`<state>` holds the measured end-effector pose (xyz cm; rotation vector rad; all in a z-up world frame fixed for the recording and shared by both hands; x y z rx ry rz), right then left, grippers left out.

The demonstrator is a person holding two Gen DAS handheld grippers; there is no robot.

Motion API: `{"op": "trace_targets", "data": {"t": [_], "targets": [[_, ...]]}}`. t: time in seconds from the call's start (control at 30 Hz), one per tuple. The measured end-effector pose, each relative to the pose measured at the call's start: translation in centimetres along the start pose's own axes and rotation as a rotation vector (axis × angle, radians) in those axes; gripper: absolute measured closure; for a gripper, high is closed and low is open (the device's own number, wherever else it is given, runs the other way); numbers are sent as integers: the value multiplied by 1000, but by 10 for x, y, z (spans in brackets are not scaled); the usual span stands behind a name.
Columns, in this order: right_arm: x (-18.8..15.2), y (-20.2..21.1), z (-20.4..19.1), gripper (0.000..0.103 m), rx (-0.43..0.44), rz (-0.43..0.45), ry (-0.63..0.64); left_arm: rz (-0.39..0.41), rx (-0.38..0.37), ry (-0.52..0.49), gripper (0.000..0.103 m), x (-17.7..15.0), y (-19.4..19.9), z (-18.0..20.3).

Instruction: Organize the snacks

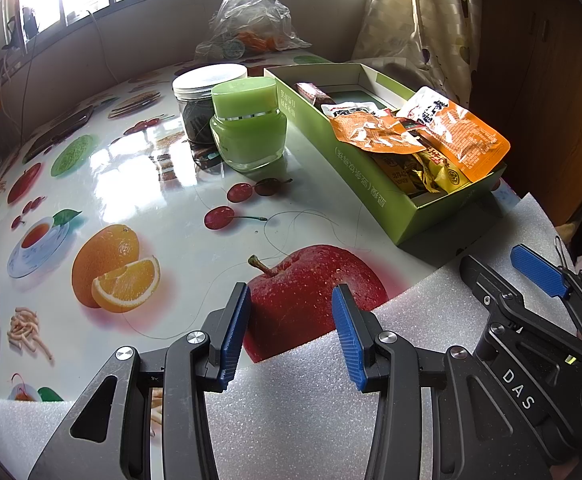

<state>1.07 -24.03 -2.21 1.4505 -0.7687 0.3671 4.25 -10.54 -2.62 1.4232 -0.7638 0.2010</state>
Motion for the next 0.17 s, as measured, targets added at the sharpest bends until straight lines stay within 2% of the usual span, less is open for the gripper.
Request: {"op": "trace_targets", "data": {"t": [0.17], "targets": [[0,0,0,48,0,0,1,0,0,-1,59,0,0,0]]}}
Point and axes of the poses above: each gripper's, at about its wrist camera, not at the fingertips, and y roughly against the way its jaws point, z to its right, x to its top, the point moved 5 cm from there along -y, roughly the way its jaws point, and after that the axes turned 6 degrees about -y, right-handed, at the moved point
